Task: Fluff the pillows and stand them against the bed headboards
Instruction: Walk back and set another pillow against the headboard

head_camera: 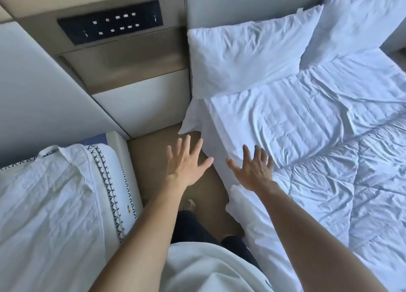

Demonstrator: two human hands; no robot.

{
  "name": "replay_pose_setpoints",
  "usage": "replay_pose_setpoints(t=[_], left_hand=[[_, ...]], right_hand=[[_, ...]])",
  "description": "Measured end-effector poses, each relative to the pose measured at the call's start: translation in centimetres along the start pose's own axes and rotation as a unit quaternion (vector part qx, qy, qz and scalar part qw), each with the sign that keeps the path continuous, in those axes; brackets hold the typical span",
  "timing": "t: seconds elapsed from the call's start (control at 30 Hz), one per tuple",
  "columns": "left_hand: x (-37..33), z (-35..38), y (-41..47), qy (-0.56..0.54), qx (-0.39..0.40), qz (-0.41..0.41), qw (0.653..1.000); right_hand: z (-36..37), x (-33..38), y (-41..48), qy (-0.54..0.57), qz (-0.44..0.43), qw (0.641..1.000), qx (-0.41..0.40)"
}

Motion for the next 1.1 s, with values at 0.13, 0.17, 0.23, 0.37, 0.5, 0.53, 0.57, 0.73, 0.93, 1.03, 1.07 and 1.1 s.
replay_pose_setpoints(t=[0.13, 0.17, 0.23, 0.37, 0.5, 0.53, 0.57, 0.73, 0.93, 1.03, 1.07, 1.1], left_hand=[[-2.1, -4.3, 9.0, 0.009, 0.013, 0.023, 1.0], [-2.5, -4.9, 9.8, 0.014, 0.014, 0.028, 0.999], [-4.3, -6.9, 14.8, 0.016, 0.018, 0.046, 0.999], [-8.5, -10.8, 24.6, 0.018, -0.007, 0.062, 0.998], [-14.2, -14.8, 36.6, 0.018, -0.051, 0.06, 0.997], [-15.4, -15.7, 38.9, 0.017, -0.074, 0.062, 0.995], [-16.9, -16.7, 41.6, 0.011, -0.101, 0.07, 0.992], [-24.7, -18.8, 53.6, 0.004, -0.178, 0.149, 0.973], [-30.3, -15.6, 59.5, 0.008, -0.165, 0.195, 0.967], [-30.9, -15.4, 59.3, 0.015, -0.228, 0.214, 0.95], [-31.2, -15.6, 59.1, 0.014, -0.245, 0.224, 0.943], [-31.6, -16.0, 58.7, 0.012, -0.26, 0.232, 0.937]], right_hand=[[-3.2, -0.3, 6.5, 0.01, 0.017, 1.0, 0.001], [-3.5, -0.6, 7.0, 0.002, 0.013, 1.0, 0.007], [-5.0, -2.2, 11.3, 0.006, 0.022, 1.0, 0.009], [-8.6, -6.5, 20.3, -0.026, 0.014, 1.0, -0.006], [-14.6, -13.5, 33.9, -0.062, 0.004, 0.998, -0.024], [-16.5, -15.0, 37.1, -0.069, 0.004, 0.997, -0.037], [-18.5, -16.8, 40.9, -0.074, 0.003, 0.996, -0.051], [-27.4, -23.5, 56.8, -0.102, -0.014, 0.99, -0.098], [-30.1, -27.3, 67.6, -0.174, -0.055, 0.98, -0.08], [-29.9, -28.1, 69.8, -0.204, -0.076, 0.973, -0.081], [-30.1, -28.2, 70.0, -0.214, -0.085, 0.969, -0.088], [-30.3, -28.5, 70.2, -0.214, -0.088, 0.969, -0.09]])
Point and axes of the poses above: each hand's wrist, its own y-axis towards the middle knuckle, its own z-axis out of the palm, x = y × z, the point moved 6 cm from there along y, towards the middle knuckle, and after that the axes turned 10 degrees about -z, right-handed, at the moved point
